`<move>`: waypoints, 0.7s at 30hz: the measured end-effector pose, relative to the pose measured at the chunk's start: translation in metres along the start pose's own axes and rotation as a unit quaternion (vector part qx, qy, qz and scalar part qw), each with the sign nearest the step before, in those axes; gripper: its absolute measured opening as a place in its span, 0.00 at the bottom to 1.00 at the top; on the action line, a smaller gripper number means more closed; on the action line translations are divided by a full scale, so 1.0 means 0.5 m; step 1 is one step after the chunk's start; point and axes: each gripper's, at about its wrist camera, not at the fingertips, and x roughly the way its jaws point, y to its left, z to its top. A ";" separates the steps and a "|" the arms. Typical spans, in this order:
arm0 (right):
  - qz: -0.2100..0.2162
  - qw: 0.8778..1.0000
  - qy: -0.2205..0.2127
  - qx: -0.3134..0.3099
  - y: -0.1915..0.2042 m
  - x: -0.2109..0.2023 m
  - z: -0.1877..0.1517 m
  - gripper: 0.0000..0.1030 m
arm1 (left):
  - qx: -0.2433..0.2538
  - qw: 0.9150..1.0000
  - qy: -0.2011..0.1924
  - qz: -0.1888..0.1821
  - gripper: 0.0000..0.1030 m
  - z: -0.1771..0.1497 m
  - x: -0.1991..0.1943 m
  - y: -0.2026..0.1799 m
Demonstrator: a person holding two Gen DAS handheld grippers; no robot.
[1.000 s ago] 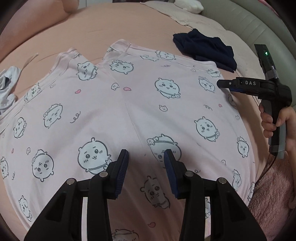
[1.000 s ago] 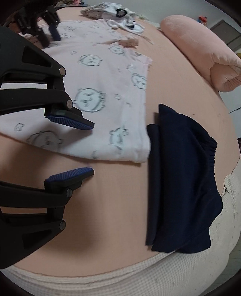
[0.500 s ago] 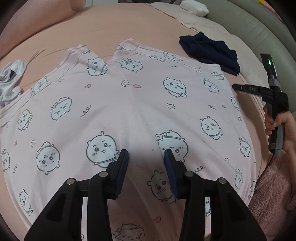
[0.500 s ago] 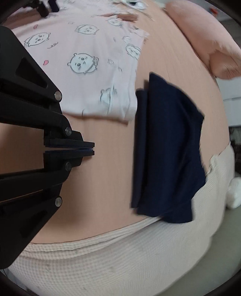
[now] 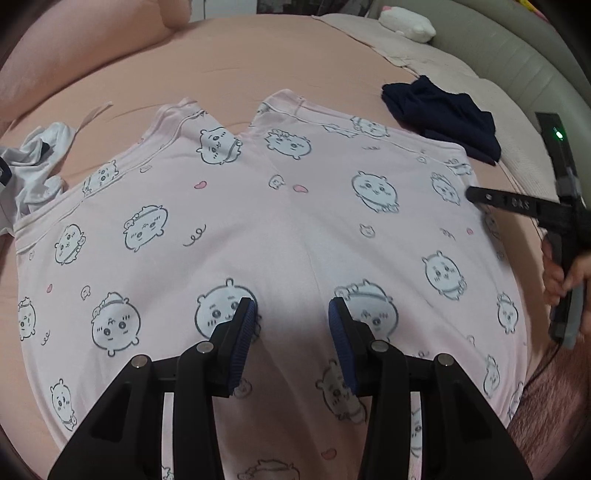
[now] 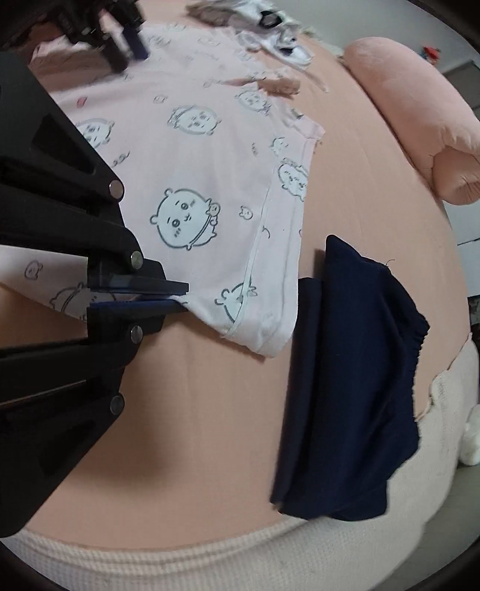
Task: Fold clothes
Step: 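Hold the waistband with both grippers and pull the pants straight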
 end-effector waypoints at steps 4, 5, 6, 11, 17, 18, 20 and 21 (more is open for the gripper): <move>-0.017 1.000 -0.011 0.014 -0.024 -0.014 0.001 0.00 | 0.004 1.000 -0.011 0.009 0.44 0.005 0.003 0.011; -0.018 1.000 -0.009 0.018 -0.029 -0.012 0.001 0.00 | 0.003 1.000 -0.009 0.011 0.45 0.004 0.008 0.016; -0.022 1.000 -0.005 0.019 -0.030 -0.007 0.000 0.00 | 0.001 1.000 -0.004 0.013 0.45 0.004 0.014 0.022; -0.050 0.997 -0.043 0.030 -0.012 -0.048 -0.008 0.08 | 0.000 1.000 -0.015 -0.004 0.45 0.016 0.008 0.023; -0.012 0.998 -0.063 -0.005 0.120 -0.106 -0.054 0.25 | 0.039 0.999 0.005 0.015 0.45 0.037 0.039 -0.020; 0.005 0.999 -0.043 -0.019 0.145 -0.094 -0.064 0.25 | 0.049 0.998 0.009 0.026 0.45 0.033 0.043 -0.026; 0.018 0.999 0.007 -0.044 0.178 -0.060 -0.091 0.21 | 0.054 0.997 0.018 0.045 0.47 0.027 0.037 -0.027; 0.014 0.998 0.021 -0.055 0.188 -0.048 -0.104 0.20 | 0.054 0.997 0.023 0.053 0.47 0.025 0.032 -0.026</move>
